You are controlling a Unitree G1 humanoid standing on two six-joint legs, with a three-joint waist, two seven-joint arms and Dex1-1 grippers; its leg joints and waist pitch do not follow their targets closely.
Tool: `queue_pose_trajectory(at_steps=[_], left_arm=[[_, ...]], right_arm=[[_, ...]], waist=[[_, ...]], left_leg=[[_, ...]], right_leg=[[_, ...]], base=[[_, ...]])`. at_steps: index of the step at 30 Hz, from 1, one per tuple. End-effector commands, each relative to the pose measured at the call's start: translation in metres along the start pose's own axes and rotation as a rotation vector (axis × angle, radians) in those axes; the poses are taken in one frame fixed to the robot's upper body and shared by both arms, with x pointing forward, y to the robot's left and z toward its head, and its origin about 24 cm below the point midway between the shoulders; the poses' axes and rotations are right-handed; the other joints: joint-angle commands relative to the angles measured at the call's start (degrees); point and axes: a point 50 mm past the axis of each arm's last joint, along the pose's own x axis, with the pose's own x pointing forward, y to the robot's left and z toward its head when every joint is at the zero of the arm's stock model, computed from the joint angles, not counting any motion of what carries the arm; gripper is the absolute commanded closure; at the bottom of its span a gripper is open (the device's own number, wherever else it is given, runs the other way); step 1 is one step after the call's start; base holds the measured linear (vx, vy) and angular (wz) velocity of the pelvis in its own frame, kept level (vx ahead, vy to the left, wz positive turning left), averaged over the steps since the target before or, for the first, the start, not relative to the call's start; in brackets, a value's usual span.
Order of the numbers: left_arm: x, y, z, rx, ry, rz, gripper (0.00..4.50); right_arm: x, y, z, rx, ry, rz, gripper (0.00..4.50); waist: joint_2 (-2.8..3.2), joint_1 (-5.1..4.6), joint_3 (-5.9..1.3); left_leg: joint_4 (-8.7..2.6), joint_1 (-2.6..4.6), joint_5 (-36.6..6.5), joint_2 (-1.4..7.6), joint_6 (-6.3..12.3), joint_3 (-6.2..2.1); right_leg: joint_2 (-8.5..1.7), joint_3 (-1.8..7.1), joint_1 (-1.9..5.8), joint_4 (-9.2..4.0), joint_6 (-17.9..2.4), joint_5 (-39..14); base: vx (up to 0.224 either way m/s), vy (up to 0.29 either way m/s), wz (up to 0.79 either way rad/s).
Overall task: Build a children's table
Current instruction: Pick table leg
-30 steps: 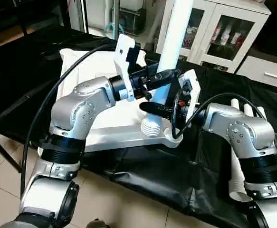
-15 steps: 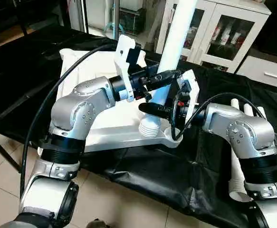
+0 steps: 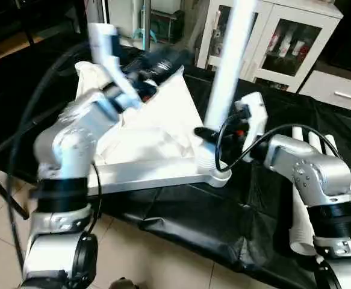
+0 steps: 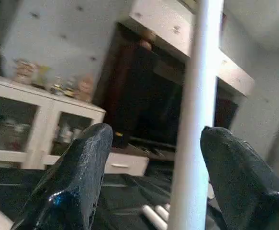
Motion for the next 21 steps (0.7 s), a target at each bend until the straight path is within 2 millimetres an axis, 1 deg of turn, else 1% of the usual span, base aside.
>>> queue_pose_trajectory(at_steps=[1,2,3,4,5,6,7,8,9,10,11,12,13,14,15,16,17,18,19,20,21], left_arm=[[-0.003,0.000,0.000,0.021,0.003,0.022,1.09],[-0.014,0.009,-0.008,0.079,0.051,0.114,1.09],[-0.027,0.020,-0.024,0.179,0.137,0.239,1.09],[-0.027,0.020,-0.024,0.179,0.137,0.239,1.09],[-0.037,0.027,-0.035,0.253,0.195,0.316,1.09],[-0.037,0.027,-0.035,0.253,0.195,0.316,1.09],[-0.049,0.033,-0.069,0.325,0.299,0.463,1.09],[-0.049,0.033,-0.069,0.325,0.299,0.463,1.09],[-0.051,0.031,-0.096,0.384,0.375,0.508,1.09],[-0.051,0.031,-0.096,0.384,0.375,0.508,1.09],[-0.051,0.027,-0.104,0.430,0.385,0.534,1.09],[-0.052,0.026,-0.102,0.456,0.359,0.562,1.09],[-0.054,0.025,-0.098,0.467,0.318,0.603,1.09],[-0.059,0.024,-0.097,0.452,0.289,0.646,1.09],[-0.059,0.025,-0.097,0.453,0.288,0.649,1.09],[-0.065,0.025,-0.098,0.458,0.274,0.685,1.09],[-0.072,0.025,-0.101,0.456,0.268,0.717,1.09],[-0.074,0.025,-0.102,0.460,0.268,0.729,1.09],[-0.077,0.025,-0.104,0.468,0.268,0.753,1.09],[-0.081,0.025,-0.108,0.478,0.250,0.809,1.09],[-0.081,0.025,-0.110,0.473,0.238,0.837,1.09]], right_arm=[[-0.008,-0.010,0.004,-0.008,-0.045,-0.066,2.64],[-0.013,-0.015,0.002,-0.003,-0.068,-0.113,2.64],[-0.018,-0.020,-0.002,-0.011,-0.102,-0.159,2.64],[-0.018,-0.020,-0.002,-0.011,-0.102,-0.159,2.64],[-0.021,-0.023,-0.005,-0.021,-0.124,-0.189,2.64],[-0.021,-0.023,-0.005,-0.021,-0.124,-0.189,2.64],[-0.027,-0.029,-0.007,-0.045,-0.198,-0.274,2.64],[-0.027,-0.029,-0.007,-0.045,-0.198,-0.274,2.64],[-0.032,-0.033,-0.009,-0.127,-0.229,-0.341,2.64],[-0.032,-0.033,-0.009,-0.127,-0.229,-0.341,2.64],[-0.035,-0.032,-0.011,-0.197,-0.227,-0.383,2.64],[-0.037,-0.030,-0.011,-0.204,-0.234,-0.390,2.64],[-0.039,-0.027,-0.013,-0.186,-0.239,-0.400,2.64],[-0.040,-0.022,-0.015,-0.158,-0.253,-0.404,2.64],[-0.040,-0.022,-0.016,-0.157,-0.255,-0.403,2.64],[-0.039,-0.015,-0.020,-0.149,-0.277,-0.398,2.64],[-0.037,-0.009,-0.024,-0.151,-0.291,-0.407,2.64],[-0.036,-0.007,-0.025,-0.154,-0.294,-0.410,2.64],[-0.035,-0.003,-0.028,-0.159,-0.301,-0.418,2.64],[-0.033,0.005,-0.031,-0.195,-0.309,-0.419,2.64],[-0.031,0.008,-0.032,-0.221,-0.310,-0.418,2.64]], waist=[[0.84,-0.35,-4.27],[0.60,-0.33,-4.31],[0.50,-0.46,-4.21],[0.59,-0.57,-4.22],[0.72,-0.63,-4.38],[0.72,-0.63,-4.38],[1.51,-0.64,-4.36],[1.15,-0.68,-4.34],[1.08,-0.63,-4.42],[1.16,-0.55,-4.38],[0.97,-0.42,-4.37],[0.97,-0.42,-4.37],[0.48,-0.49,-4.37],[0.46,-0.65,-4.29],[0.42,-0.77,-4.28],[0.65,-0.96,-4.26],[1.64,-1.54,-4.11],[1.72,-2.07,-4.00],[1.49,-2.27,-4.05],[1.89,-2.99,-3.90],[1.94,-3.41,-4.01]], left_leg=[[-4.59,0.71,-7.0,2.77,-3.36,-0.81],[-4.58,0.73,-6.8,2.83,-3.20,-0.80],[-4.68,0.60,-6.9,2.90,-2.84,-0.83],[-4.70,0.64,-7.1,2.90,-2.65,-0.87],[-4.63,0.72,-6.1,2.76,-2.54,-0.82],[-4.63,0.72,-6.1,2.76,-2.54,-0.82],[-4.71,0.71,-6.9,2.99,-2.55,-0.96],[-4.68,0.64,-7.5,2.86,-2.50,-0.97],[-4.68,0.77,-7.7,2.95,-2.24,-0.91],[-4.63,0.81,-7.9,2.94,-2.36,-0.86],[-4.72,0.66,-7.5,3.03,-2.33,-0.97],[-4.72,0.66,-7.5,3.03,-2.33,-0.97],[-4.74,0.41,-6.5,3.04,-1.67,-1.03],[-4.75,0.47,-7.0,3.08,-1.17,-1.01],[-4.77,0.37,-7.1,3.08,-1.02,-1.00],[-4.79,0.36,-7.6,3.04,-0.94,-1.02],[-4.98,0.33,-9.3,3.02,-0.85,-1.20],[-5.04,0.26,-11.0,2.95,-1.01,-1.21],[-5.14,0.45,-11.4,3.21,-1.51,-1.40],[-5.52,0.65,-13.5,3.77,-2.96,-1.94],[-5.70,0.86,-14.7,4.15,-3.32,-2.23]], right_leg=[[-3.36,2.82,3.32,-3.48,-10.3,-4.6],[-3.34,2.82,3.29,-3.52,-10.0,-4.5],[-3.30,2.84,3.28,-3.67,-9.1,-4.9],[-3.29,2.87,3.30,-3.72,-7.8,-5.8],[-3.15,2.89,3.25,-3.64,-7.8,-5.0],[-3.15,2.89,3.25,-3.64,-7.8,-5.0],[-3.19,2.86,3.00,-3.98,-7.2,-4.6],[-3.18,2.80,3.14,-3.91,-6.9,-4.7],[-3.16,2.85,2.88,-4.05,-6.9,-5.4],[-3.16,2.87,2.79,-4.12,-6.7,-5.8],[-3.23,2.89,2.94,-4.11,-6.6,-5.9],[-3.23,2.89,2.94,-4.11,-6.6,-5.9],[-3.21,2.93,3.29,-3.91,-7.0,-4.8],[-3.25,2.94,3.16,-4.00,-7.3,-4.6],[-3.26,2.94,3.26,-3.94,-7.4,-4.6],[-3.24,2.92,3.20,-3.98,-7.5,-5.1],[-3.33,2.91,3.03,-4.27,-7.6,-7.0],[-3.19,2.87,3.00,-4.57,-7.2,-8.6],[-2.73,2.66,2.91,-4.79,-6.9,-8.9],[-1.55,1.98,2.73,-4.88,-6.3,-8.7],[-1.16,1.64,2.70,-4.79,-6.5,-8.4]], base=[[0.000,0.000,0.00],[0.000,0.000,0.00],[0.000,0.000,0.00],[0.000,0.000,0.00],[0.000,0.000,0.00],[0.000,0.000,0.00],[0.000,0.000,0.00],[0.000,0.000,0.00],[0.000,0.000,0.00],[0.000,0.000,0.00],[0.000,0.000,0.00],[0.000,0.000,0.00],[0.000,0.000,0.00],[0.000,0.000,0.00],[0.000,0.000,0.00],[0.000,0.000,0.00],[0.000,0.000,0.00],[0.000,0.000,0.00],[0.000,0.000,0.00],[0.000,0.000,0.00],[0.000,0.000,0.00]])
